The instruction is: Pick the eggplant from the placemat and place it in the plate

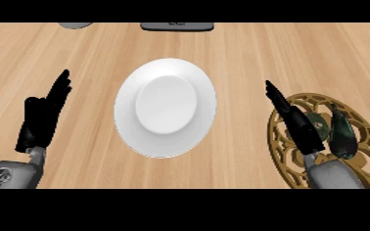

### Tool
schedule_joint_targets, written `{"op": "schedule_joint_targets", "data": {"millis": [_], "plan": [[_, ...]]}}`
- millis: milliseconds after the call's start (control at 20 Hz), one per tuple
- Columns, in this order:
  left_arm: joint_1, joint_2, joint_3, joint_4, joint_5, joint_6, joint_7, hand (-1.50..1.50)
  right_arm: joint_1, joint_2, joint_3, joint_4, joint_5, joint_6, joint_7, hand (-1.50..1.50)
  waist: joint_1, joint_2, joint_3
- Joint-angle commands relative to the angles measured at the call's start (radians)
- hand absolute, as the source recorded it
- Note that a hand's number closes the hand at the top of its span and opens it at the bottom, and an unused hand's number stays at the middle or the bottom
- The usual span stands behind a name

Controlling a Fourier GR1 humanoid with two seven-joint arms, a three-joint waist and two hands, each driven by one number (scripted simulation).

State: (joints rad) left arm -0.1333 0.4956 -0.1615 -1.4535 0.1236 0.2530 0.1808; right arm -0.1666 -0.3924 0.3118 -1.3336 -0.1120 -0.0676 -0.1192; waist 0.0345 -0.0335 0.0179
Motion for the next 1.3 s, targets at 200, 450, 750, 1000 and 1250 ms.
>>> {"op": "schedule_joint_targets", "data": {"millis": [200,450,750,1000,1250], "plan": [[0.061,0.062,0.038,-0.006,-0.063,0.027,-0.107,0.00,-0.062,0.128,-0.472,-0.048,-0.417,-0.203,0.065,-1.50,-0.078,0.014,-0.014],[0.146,0.027,-0.005,-0.038,-0.075,0.021,-0.183,0.00,-0.041,-0.013,-0.649,0.030,-0.241,-0.609,0.126,-1.50,-0.061,0.021,-0.024],[0.215,0.050,0.055,0.006,-0.038,-0.030,-0.310,0.00,0.036,0.080,-0.614,-0.273,-0.144,-0.913,0.195,-1.50,-0.054,0.023,-0.022],[0.254,0.032,0.050,-0.059,-0.065,-0.016,-0.291,0.00,0.236,-0.095,-0.492,-0.527,-0.107,-0.824,0.539,-1.50,-0.051,0.025,-0.020],[0.221,0.012,0.048,-0.016,-0.082,-0.008,-0.315,0.00,0.243,-0.302,-0.398,-0.507,-0.085,-0.698,0.816,-1.50,-0.041,0.032,-0.023]]}}
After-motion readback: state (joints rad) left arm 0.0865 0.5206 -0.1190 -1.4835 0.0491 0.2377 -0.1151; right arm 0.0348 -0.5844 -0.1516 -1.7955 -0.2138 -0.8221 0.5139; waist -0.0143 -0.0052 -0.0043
